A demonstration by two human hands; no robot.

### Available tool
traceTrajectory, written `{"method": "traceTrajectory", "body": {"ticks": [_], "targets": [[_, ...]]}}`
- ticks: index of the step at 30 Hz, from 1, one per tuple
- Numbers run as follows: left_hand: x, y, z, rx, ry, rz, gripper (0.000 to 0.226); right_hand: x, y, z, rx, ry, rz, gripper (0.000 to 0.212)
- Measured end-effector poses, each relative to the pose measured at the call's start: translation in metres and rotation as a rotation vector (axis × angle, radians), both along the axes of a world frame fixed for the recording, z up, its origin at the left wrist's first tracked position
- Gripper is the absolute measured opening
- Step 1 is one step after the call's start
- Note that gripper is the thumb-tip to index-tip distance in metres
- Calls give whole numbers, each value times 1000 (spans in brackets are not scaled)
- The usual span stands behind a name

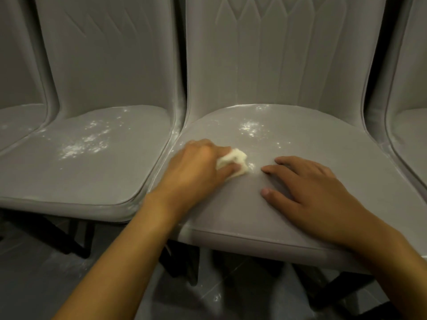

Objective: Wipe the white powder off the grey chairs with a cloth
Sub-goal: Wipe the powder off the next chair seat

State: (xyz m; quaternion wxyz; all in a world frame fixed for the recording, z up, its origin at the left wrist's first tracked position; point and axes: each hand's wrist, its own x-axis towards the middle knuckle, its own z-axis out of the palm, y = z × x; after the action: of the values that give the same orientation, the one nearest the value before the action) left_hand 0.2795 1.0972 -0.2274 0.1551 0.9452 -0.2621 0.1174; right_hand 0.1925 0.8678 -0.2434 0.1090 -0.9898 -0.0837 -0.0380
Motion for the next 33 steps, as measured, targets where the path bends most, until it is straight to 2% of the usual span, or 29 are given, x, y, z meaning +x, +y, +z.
{"method": "traceTrajectory", "body": {"ticks": [2, 4, 8, 11, 13, 16, 20, 22, 24, 27, 30, 33], "targets": [[16, 17, 0, 106, -123, 202, 41, 0, 0, 0, 2, -9, -6, 64], [22, 26, -1, 140, -145, 301, 45, 0, 0, 0, 12, -3, -7, 64], [11, 13, 0, 118, 13, 135, 55, 1, 0, -1, 21, 9, -2, 65], [-5, -5, 2, -53, 83, -90, 46, 1, 1, -1, 13, 2, -5, 67], [-14, -17, 1, -37, 78, -193, 46, 1, 2, -1, 8, 6, -9, 69], [-7, -21, 0, 51, 29, -144, 43, 0, 2, 0, -2, 4, -12, 68], [33, -17, 2, 92, -34, 82, 33, -2, 2, 1, 16, 6, -5, 67], [39, -23, 3, 83, 10, 20, 32, -2, 3, 1, 15, 9, -3, 66], [27, -30, 3, 34, 46, -150, 31, -1, 3, 1, 7, 4, 0, 65], [0, -28, -1, 33, -6, -309, 31, 0, 4, 2, 52, -25, -23, 56], [4, -24, -1, 1, 22, -306, 34, -1, 6, 4, 104, -25, -65, 43], [17, -37, 0, -22, 26, -239, 33, -3, 6, 4, 87, -33, -100, 48]]}}
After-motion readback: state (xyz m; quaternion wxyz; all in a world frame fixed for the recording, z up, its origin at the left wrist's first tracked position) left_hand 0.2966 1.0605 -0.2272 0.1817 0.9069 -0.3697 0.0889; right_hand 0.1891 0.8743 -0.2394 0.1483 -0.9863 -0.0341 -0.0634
